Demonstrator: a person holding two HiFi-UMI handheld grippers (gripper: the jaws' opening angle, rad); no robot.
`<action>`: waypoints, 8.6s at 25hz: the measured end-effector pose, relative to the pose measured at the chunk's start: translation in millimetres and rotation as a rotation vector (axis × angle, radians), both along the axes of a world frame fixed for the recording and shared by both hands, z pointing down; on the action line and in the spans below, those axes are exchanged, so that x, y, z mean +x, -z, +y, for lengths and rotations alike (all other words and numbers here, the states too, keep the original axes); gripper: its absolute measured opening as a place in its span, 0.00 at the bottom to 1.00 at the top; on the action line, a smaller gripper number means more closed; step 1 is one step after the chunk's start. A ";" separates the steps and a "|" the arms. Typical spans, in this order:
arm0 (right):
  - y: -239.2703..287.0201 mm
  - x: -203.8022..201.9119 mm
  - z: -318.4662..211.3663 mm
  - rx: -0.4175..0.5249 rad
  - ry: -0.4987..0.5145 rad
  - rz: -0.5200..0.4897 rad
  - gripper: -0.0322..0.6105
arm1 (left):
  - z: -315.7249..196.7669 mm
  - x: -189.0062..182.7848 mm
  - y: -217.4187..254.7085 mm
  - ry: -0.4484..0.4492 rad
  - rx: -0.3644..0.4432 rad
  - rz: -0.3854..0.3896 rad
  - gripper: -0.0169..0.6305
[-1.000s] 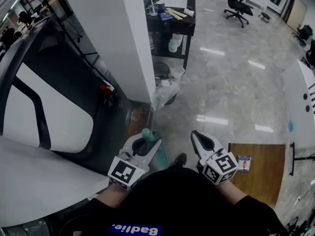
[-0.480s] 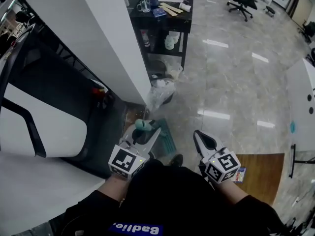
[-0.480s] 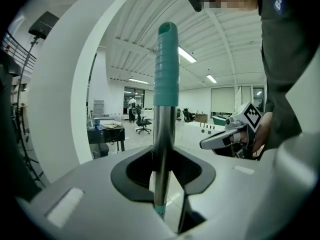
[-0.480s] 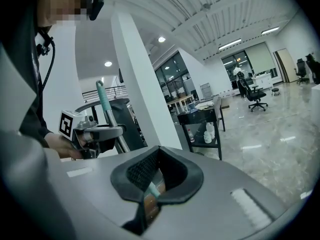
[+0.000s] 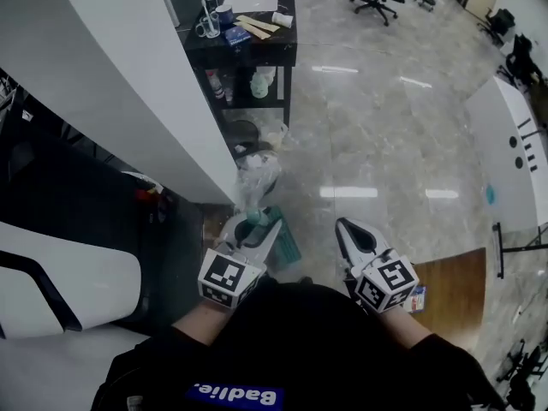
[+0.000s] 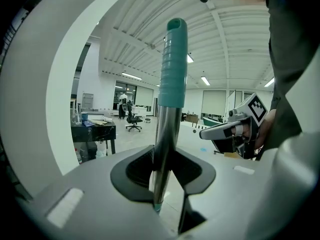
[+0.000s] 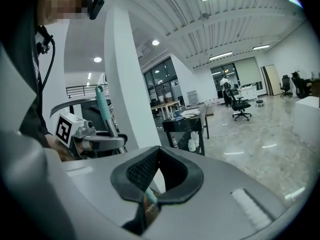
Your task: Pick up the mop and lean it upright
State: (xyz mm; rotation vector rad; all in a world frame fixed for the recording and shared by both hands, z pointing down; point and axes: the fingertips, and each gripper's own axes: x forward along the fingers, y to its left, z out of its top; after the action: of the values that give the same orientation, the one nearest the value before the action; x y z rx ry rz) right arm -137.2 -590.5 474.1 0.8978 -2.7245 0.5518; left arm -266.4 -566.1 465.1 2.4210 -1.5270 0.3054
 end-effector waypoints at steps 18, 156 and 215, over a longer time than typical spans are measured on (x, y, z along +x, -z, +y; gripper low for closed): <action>-11.8 -56.0 -69.4 -0.031 -0.003 0.025 0.06 | -68.3 -30.4 -61.8 -0.283 0.020 0.006 0.20; -25.8 -115.7 -114.7 -0.075 0.232 0.017 0.08 | -61.3 -146.9 -203.0 0.350 -0.697 0.499 0.61; 24.0 5.0 147.3 0.000 0.226 -0.136 0.05 | 167.2 85.9 88.1 -0.044 0.147 -0.004 0.05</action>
State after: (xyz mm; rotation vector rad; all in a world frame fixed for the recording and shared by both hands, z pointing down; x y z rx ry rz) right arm -132.1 -443.2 450.1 0.5598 -2.8957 0.5869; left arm -180.5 -398.9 377.0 2.5704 -1.5495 0.2143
